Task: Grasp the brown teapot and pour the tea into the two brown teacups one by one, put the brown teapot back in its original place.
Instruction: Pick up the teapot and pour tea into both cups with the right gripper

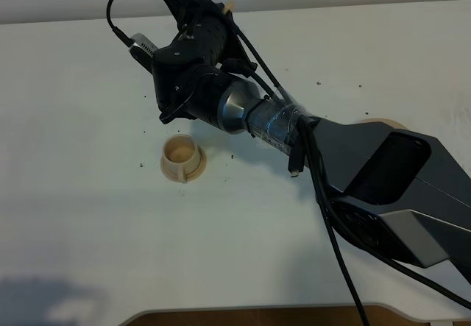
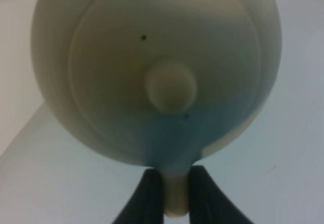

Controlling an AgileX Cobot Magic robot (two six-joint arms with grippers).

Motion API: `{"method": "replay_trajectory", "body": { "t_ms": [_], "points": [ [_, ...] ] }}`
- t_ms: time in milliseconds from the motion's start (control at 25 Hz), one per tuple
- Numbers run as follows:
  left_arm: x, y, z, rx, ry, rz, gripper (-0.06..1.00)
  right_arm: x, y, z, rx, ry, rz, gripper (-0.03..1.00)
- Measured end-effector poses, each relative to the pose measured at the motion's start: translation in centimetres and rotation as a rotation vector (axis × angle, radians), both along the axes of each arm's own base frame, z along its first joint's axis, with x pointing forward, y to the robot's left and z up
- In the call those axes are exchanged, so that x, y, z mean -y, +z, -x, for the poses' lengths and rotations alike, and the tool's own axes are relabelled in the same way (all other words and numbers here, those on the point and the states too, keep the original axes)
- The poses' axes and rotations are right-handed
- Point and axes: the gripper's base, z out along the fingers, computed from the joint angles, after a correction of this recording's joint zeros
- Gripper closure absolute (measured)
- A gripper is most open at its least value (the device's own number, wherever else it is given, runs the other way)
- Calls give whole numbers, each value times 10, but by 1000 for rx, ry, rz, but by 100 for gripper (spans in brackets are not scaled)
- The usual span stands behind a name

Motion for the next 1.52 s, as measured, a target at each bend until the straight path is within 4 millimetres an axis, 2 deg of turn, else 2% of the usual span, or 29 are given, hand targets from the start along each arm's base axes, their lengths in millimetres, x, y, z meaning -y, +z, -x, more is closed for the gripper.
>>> {"method": "replay_trajectory", "body": {
  "t_ms": [1000, 1520],
  "points": [
    [0, 0, 0, 0, 0, 0, 56, -2, 1, -1, 9, 37, 48, 84],
    [0, 0, 0, 0, 0, 0, 56, 4, -9, 5, -86, -102, -109, 84]
  ]
}}
